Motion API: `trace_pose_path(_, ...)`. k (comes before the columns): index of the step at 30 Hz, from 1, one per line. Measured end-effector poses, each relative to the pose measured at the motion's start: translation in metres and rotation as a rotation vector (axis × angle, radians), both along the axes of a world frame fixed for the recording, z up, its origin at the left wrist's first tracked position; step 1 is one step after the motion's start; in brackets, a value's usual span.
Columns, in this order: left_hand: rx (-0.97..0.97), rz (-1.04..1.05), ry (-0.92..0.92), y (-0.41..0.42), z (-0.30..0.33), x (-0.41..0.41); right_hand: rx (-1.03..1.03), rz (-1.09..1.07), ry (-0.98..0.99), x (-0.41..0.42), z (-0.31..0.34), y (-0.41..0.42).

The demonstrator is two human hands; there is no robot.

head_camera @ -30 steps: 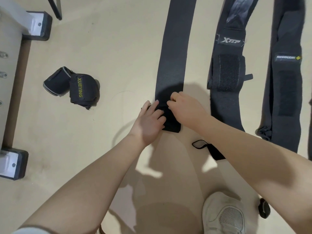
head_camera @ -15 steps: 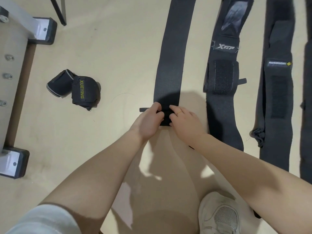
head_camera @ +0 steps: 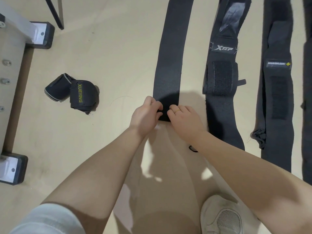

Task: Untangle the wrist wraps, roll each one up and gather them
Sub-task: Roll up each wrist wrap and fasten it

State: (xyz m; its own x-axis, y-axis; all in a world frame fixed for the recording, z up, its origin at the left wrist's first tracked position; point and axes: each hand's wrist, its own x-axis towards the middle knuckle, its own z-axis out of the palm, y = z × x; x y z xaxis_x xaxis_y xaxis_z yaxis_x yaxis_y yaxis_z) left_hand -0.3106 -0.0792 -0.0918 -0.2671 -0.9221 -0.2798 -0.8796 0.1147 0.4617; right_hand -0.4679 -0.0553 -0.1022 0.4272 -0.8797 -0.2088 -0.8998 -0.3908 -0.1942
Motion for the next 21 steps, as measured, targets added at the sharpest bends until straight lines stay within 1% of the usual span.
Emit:
trace_pose_path(4,-0.058,-0.015,-0.074,-0.001,-0.002,-0.004,0.116,-0.039,-0.050,-0.002,0.002,-0.011)
trace_pose_path(5,-0.075,-0.015,-0.044,-0.002,-0.001,-0.004,0.126,-0.038,-0.065,-0.004,0.002,-0.014)
trace_pose_path(7,-0.121,-0.157,-0.092,-0.001,-0.008,0.000,0.127,-0.073,-0.111,-0.006,0.002,-0.018)
trace_pose_path(8,-0.108,-0.180,-0.103,-0.003,-0.009,0.004,0.131,-0.105,-0.135,-0.006,0.002,-0.019)
trace_pose_path(9,-0.068,-0.177,-0.123,-0.006,-0.007,0.006,0.138,-0.140,-0.164,-0.005,0.003,-0.020)
trace_pose_path(11,-0.056,-0.161,-0.136,-0.012,-0.004,0.006,0.191,-0.246,-0.242,-0.002,0.004,-0.024)
trace_pose_path(13,-0.040,-0.086,-0.072,-0.022,0.003,0.004,0.230,-0.395,-0.324,0.000,0.008,-0.033)
trace_pose_path(14,-0.024,-0.043,-0.047,-0.027,0.006,0.002,0.202,-0.432,-0.327,0.000,0.010,-0.039)
trace_pose_path(17,-0.020,-0.005,-0.056,-0.039,0.006,-0.003,-0.048,-0.322,-0.184,0.002,0.008,-0.047)
trace_pose_path(19,-0.023,0.051,-0.049,-0.046,0.005,-0.005,-0.101,-0.224,-0.154,-0.001,0.003,-0.046)
trace_pose_path(21,-0.020,0.060,-0.088,-0.053,0.003,-0.007,-0.127,-0.138,-0.109,-0.007,-0.003,-0.041)
